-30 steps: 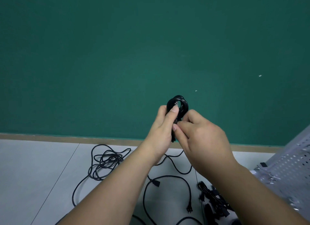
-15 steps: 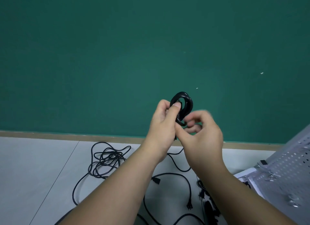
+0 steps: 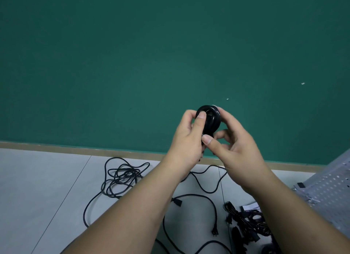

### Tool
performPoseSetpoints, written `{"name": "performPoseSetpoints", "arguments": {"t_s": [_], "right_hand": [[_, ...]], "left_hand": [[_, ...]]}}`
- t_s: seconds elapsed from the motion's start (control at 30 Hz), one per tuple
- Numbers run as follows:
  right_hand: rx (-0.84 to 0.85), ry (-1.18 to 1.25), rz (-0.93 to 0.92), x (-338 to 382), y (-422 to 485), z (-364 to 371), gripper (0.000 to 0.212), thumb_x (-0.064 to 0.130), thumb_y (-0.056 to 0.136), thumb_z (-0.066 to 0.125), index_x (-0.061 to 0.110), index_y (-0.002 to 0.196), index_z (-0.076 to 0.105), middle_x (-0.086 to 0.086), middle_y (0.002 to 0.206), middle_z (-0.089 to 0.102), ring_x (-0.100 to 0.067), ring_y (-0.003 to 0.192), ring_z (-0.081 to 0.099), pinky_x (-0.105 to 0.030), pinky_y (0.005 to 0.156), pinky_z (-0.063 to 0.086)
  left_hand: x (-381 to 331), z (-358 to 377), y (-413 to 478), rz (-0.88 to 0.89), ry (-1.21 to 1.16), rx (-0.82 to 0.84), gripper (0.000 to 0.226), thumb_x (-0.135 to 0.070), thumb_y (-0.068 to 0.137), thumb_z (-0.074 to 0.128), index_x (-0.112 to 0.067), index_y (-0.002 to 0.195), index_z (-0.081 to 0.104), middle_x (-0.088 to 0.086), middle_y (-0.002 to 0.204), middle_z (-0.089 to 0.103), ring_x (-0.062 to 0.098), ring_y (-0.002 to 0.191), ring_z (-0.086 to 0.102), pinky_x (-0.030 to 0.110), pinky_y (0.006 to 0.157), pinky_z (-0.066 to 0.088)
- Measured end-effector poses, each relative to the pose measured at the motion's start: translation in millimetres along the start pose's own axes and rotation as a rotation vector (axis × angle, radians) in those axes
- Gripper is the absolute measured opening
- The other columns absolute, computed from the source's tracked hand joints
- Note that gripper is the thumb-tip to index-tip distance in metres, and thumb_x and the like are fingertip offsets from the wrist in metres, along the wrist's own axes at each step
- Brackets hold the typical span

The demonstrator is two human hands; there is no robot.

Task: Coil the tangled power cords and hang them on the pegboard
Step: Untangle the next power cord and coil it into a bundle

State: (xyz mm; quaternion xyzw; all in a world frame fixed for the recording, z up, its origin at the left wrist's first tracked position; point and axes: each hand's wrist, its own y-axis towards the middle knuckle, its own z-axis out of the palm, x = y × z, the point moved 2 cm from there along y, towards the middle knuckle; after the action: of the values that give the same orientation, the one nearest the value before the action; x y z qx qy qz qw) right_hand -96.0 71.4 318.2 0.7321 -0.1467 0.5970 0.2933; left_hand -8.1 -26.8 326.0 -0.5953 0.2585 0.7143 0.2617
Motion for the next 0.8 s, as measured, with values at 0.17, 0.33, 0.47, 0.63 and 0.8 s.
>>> {"name": "performPoseSetpoints", "arguments": {"t_s": [0.17, 0.33, 0.47, 0.63, 0.8], "right_hand": [[-0.104, -0.018, -0.045, 1.3, -3.8, 7.7, 0.057, 0.008, 0.102, 0.066, 0.019, 0.154, 0.046, -0.009, 0.115, 0.063, -0.003, 0.072, 0.065, -0.018, 0.071, 0.056], [-0.200, -0.313, -0.081, -1.9, -2.3, 6.6, 0.035, 0.054, 0.097, 0.059, 0.038, 0.127, 0.067, 0.013, 0.115, 0.062, -0.011, 0.078, 0.068, -0.030, 0.075, 0.053], [-0.251, -0.158, 0.060, -5.5, 3.6, -3.0, 0.045, 0.070, 0.076, 0.080, 0.032, 0.099, 0.078, 0.001, 0.076, 0.070, -0.017, 0.059, 0.046, -0.033, 0.065, 0.041], [-0.307, -0.303, 0.090, -0.8, 3.4, -13.3, 0.055, 0.071, 0.071, 0.085, 0.018, 0.076, 0.070, 0.001, 0.065, 0.069, -0.027, 0.063, 0.061, -0.042, 0.065, 0.053], [-0.268, -0.786, -0.130, -6.3, -1.7, -8.0, 0.043, 0.066, 0.100, 0.045, 0.027, 0.092, 0.061, 0.009, 0.076, 0.054, -0.019, 0.066, 0.052, -0.039, 0.060, 0.042]], "left_hand": [[-3.9, 3.5, -3.3, 0.026, -0.004, 0.026, 0.032, -0.036, 0.114, 0.041, -0.005, 0.118, 0.050, -0.014, 0.070, 0.058, 0.001, 0.050, 0.051, 0.016, 0.047, 0.042], [-2.9, 1.3, -3.1, 0.082, -0.001, 0.037, 0.025, -0.038, 0.114, 0.043, -0.014, 0.115, 0.049, 0.001, 0.084, 0.058, 0.014, 0.054, 0.040, 0.033, 0.051, 0.033], [1.1, -3.5, -1.8, 0.093, -0.001, 0.062, 0.020, -0.037, 0.108, 0.043, -0.018, 0.104, 0.047, -0.003, 0.073, 0.050, 0.014, 0.054, 0.038, 0.034, 0.051, 0.030], [8.1, -1.0, -3.9, 0.100, 0.070, 0.123, 0.030, -0.039, 0.098, 0.040, -0.012, 0.108, 0.046, -0.010, 0.067, 0.047, 0.013, 0.061, 0.040, 0.031, 0.055, 0.034], [9.3, 0.8, -3.7, 0.000, 0.041, 0.133, 0.021, -0.034, 0.101, 0.053, -0.016, 0.113, 0.050, -0.004, 0.076, 0.048, 0.012, 0.066, 0.042, 0.027, 0.057, 0.036]]}}
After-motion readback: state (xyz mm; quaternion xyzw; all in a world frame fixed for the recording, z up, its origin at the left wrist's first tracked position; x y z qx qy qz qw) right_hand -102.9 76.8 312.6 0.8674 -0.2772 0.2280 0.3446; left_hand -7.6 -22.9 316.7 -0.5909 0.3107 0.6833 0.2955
